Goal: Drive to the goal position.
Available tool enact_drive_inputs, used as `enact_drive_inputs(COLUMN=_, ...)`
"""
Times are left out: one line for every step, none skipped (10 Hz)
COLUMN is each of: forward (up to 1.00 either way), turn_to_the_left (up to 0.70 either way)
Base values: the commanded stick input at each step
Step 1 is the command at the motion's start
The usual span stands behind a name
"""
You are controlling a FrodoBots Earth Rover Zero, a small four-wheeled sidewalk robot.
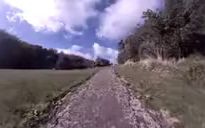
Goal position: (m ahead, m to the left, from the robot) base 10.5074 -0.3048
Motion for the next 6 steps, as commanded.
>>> enact_drive_inputs(forward=1.0, turn_to_the_left=0.02)
enact_drive_inputs(forward=1.0, turn_to_the_left=0.02)
enact_drive_inputs(forward=1.0, turn_to_the_left=0.02)
enact_drive_inputs(forward=1.0, turn_to_the_left=0.02)
enact_drive_inputs(forward=1.0, turn_to_the_left=0.02)
enact_drive_inputs(forward=1.0, turn_to_the_left=0.0)
